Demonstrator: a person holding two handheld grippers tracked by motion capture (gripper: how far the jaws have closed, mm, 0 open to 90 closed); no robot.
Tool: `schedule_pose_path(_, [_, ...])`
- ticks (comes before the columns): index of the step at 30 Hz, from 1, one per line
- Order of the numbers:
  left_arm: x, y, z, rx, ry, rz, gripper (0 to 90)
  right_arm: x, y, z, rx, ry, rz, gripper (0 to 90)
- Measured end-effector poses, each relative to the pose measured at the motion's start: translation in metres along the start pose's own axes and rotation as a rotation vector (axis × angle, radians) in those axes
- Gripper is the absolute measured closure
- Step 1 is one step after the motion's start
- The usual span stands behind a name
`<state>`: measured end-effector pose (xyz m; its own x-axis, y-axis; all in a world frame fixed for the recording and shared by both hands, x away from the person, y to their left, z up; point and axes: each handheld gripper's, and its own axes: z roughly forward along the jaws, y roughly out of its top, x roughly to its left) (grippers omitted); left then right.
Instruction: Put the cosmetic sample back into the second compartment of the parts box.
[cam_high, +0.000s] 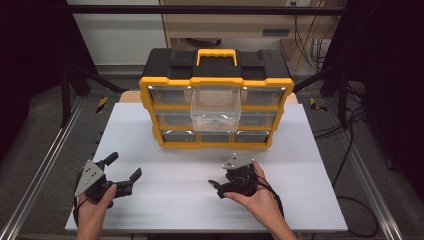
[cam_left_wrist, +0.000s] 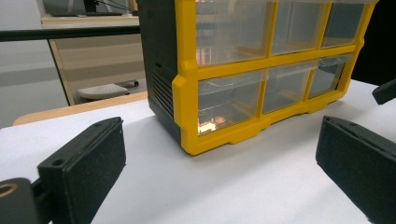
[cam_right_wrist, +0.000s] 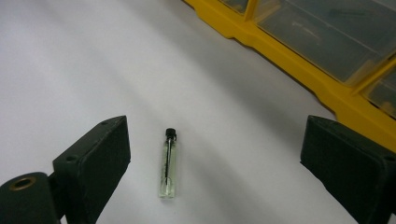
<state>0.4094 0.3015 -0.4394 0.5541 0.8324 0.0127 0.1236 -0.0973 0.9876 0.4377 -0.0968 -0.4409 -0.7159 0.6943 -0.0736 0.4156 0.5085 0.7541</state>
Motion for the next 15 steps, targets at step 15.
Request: schedule_pose_path(15, [0.000, 0.001, 0.002, -0.005, -0.005, -0.006, 1.6, 0.007, -0.003, 0.012, 0.026, 0.090, 0.020, 30.8])
